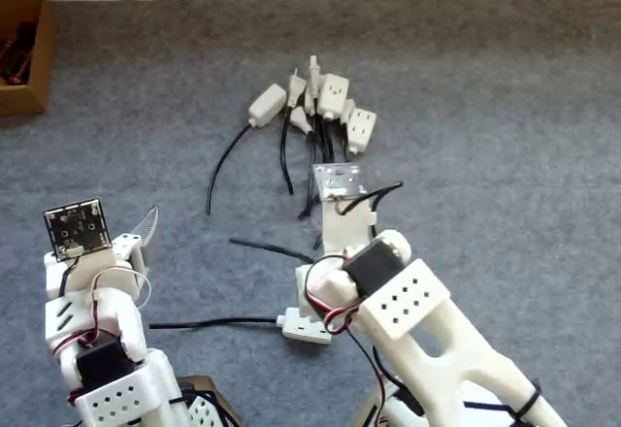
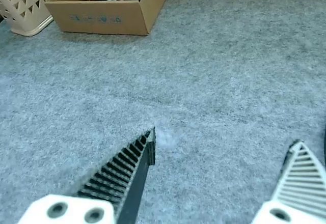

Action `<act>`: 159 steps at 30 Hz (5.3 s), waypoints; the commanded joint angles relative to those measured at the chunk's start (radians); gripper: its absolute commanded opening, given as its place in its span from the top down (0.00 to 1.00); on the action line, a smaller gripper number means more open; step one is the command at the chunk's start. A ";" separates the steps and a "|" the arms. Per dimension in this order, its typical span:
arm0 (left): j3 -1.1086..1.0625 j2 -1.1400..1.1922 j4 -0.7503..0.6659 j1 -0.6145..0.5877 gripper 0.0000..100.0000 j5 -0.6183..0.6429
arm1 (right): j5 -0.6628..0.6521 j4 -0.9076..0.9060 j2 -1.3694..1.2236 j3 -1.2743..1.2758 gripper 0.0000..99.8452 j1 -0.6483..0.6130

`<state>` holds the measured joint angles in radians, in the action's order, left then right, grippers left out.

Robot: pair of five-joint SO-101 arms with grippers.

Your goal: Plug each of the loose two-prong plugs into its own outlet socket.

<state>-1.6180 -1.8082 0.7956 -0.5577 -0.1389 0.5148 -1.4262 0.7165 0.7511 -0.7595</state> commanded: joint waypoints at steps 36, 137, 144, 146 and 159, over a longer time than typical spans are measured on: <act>0.002 -0.005 -0.018 0.024 0.62 0.008 | -0.032 0.022 -0.077 0.056 0.99 -0.058; -0.001 -0.005 -0.017 0.024 0.62 0.009 | -0.336 0.383 -0.674 0.159 0.99 0.068; -0.013 -0.005 -0.018 0.025 0.62 0.009 | -0.339 0.375 -0.667 0.133 0.99 0.068; -0.013 -0.005 -0.018 0.025 0.62 0.009 | -0.339 0.363 -0.645 0.105 0.99 0.070; -0.013 0.001 -0.014 0.067 0.62 0.005 | -0.189 -0.050 -0.349 -0.180 0.64 0.068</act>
<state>-1.6379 -1.8082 0.7956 -0.5071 -0.1389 0.2708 -1.4032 0.2823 0.6283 -0.7043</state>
